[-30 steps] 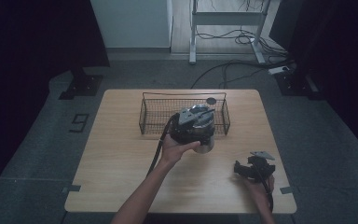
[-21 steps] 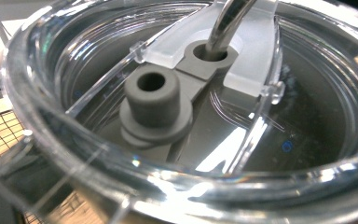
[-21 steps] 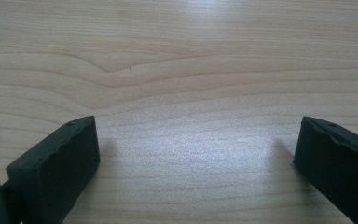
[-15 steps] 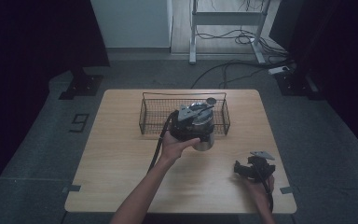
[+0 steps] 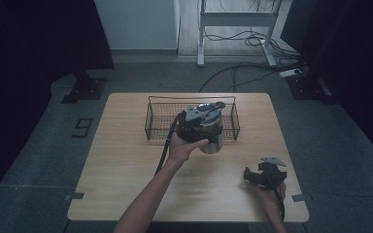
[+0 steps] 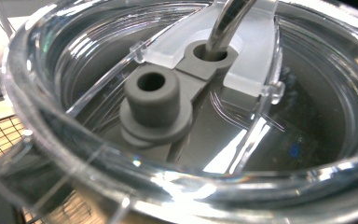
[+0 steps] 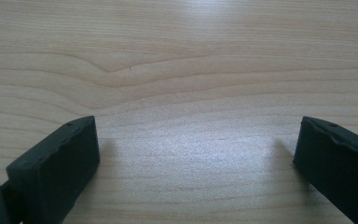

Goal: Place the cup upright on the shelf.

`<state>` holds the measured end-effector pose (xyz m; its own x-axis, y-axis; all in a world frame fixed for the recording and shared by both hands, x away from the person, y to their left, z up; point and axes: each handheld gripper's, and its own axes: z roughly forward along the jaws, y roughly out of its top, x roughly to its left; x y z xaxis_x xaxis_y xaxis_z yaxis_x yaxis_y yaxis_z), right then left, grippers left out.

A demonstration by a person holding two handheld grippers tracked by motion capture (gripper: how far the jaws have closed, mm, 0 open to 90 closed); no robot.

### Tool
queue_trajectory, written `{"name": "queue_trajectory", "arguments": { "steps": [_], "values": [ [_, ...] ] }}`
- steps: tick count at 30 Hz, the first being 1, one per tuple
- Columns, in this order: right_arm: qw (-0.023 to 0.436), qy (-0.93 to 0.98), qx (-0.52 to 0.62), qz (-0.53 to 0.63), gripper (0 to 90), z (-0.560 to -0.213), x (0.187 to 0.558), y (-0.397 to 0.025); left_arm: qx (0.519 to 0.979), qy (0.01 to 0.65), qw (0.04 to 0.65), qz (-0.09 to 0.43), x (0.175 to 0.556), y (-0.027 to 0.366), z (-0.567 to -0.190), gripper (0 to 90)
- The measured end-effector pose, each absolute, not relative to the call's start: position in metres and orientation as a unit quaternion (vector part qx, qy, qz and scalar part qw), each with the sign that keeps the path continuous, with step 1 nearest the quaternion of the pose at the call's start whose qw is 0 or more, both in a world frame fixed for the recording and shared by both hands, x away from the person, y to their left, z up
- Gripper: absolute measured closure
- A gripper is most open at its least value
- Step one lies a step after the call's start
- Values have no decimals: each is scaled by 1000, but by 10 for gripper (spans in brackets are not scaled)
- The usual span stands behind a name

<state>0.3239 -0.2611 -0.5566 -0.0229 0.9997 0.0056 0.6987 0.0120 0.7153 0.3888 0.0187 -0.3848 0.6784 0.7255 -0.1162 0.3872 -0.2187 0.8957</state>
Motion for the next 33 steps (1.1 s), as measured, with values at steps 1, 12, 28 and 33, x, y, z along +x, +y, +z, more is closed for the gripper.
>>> {"name": "queue_trajectory", "arguments": {
  "steps": [1,12,28,33],
  "values": [
    [269,659,645,279,0,-557,324,-261,762,364,508,167,390,19,-384,39],
    [269,659,644,279,0,-557,324,-261,762,364,509,169,400,16,-378,39],
    [270,659,644,279,0,-557,324,-261,753,364,515,188,408,21,-360,40],
    [269,659,644,280,0,-557,324,-261,748,371,513,197,413,23,-359,40]
  ]
}}
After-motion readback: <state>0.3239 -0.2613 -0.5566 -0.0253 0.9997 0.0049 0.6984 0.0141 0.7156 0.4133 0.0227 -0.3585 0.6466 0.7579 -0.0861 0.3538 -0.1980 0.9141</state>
